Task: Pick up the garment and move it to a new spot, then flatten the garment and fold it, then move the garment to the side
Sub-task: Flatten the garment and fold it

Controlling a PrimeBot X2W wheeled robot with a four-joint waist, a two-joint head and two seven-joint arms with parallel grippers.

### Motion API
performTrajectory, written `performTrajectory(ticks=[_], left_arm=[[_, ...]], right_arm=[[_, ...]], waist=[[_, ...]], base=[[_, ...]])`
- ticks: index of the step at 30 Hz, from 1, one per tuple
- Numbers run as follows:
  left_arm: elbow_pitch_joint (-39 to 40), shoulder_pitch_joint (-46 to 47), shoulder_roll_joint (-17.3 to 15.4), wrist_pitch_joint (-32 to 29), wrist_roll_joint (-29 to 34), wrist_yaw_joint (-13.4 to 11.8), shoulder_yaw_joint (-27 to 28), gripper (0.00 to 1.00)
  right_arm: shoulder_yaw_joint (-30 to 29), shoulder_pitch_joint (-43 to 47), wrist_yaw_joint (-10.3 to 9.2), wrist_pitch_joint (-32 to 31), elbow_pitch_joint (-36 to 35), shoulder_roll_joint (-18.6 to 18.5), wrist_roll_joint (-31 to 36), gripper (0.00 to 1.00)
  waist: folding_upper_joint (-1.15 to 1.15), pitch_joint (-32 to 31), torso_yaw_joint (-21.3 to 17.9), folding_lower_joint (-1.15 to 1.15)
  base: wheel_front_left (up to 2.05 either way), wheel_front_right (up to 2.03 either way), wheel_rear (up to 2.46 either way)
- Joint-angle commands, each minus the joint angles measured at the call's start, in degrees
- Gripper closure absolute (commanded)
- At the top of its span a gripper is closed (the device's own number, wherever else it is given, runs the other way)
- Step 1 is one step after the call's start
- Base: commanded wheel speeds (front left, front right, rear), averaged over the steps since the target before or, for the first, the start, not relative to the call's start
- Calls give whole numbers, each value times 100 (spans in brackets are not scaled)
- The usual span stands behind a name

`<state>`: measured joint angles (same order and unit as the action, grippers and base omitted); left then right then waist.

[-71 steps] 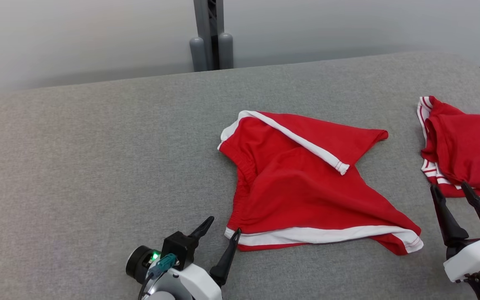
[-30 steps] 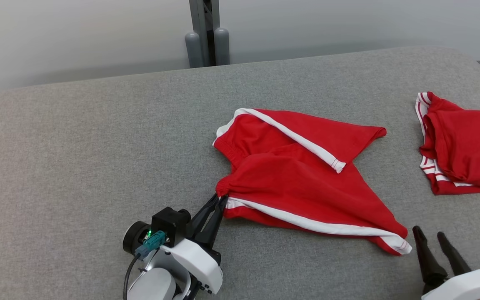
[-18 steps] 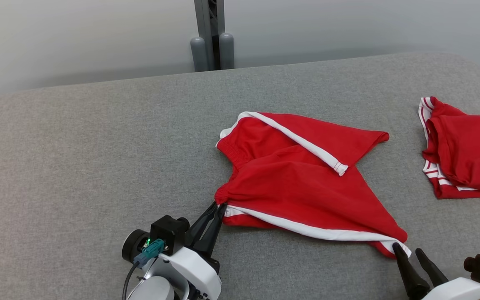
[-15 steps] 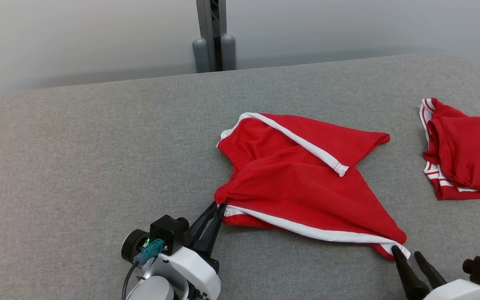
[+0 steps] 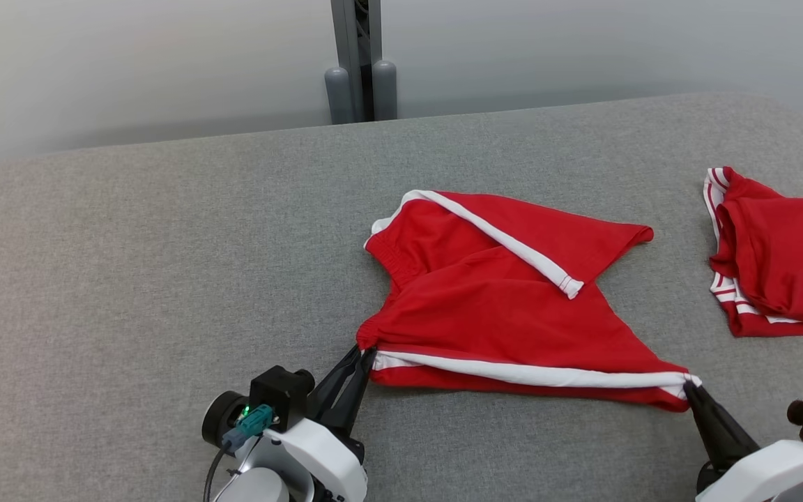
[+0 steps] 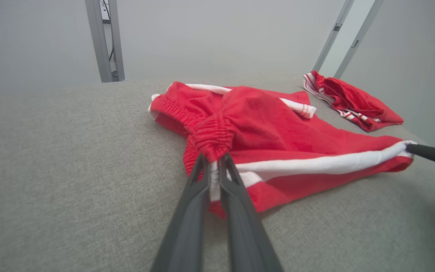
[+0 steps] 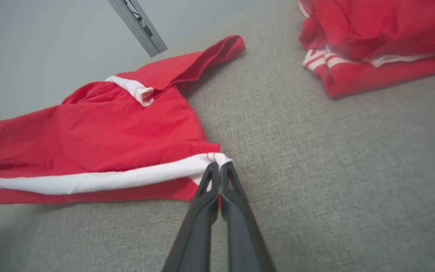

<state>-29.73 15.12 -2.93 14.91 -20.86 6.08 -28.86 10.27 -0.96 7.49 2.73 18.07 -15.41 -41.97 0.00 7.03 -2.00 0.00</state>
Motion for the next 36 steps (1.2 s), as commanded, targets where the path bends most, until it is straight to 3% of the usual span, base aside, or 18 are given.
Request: performTrajectory(ticks=[1, 7, 12, 19, 28, 36], left_arm=[[-2, 11, -29, 26, -29, 41, 35, 100], [86, 127, -48, -21, -430, 97, 87, 100], [609, 395, -277, -231, -760, 135, 38, 100], [1546, 978, -591, -989, -1170, 123, 136, 100], [2107, 1576, -611, -2638, -1801, -522, 485, 100], [2189, 2458, -870, -3692, -1965, -887, 709, 100]], right_arm=[[37, -65, 1, 57, -55, -62, 35, 100], [212, -316, 1, 340, -631, -504, 386, 100], [176, -756, 1, 377, -1159, -849, 720, 100], [-1, -1659, 1, 75, -1846, -1085, 1057, 100], [-175, -2596, 1, -521, -2179, -856, 1514, 100], [53, -3586, 1, -913, -1870, -938, 1449, 100]], waist=[[0, -6, 7, 0], [0, -118, 47, 0], [0, -283, 83, 0], [0, -562, 140, 0], [0, -682, 181, 0], [0, -129, 160, 0]], base=[[0, 0, 0], [0, 0, 0], [0, 0, 0], [0, 0, 0], [0, 0, 0], [0, 0, 0]])
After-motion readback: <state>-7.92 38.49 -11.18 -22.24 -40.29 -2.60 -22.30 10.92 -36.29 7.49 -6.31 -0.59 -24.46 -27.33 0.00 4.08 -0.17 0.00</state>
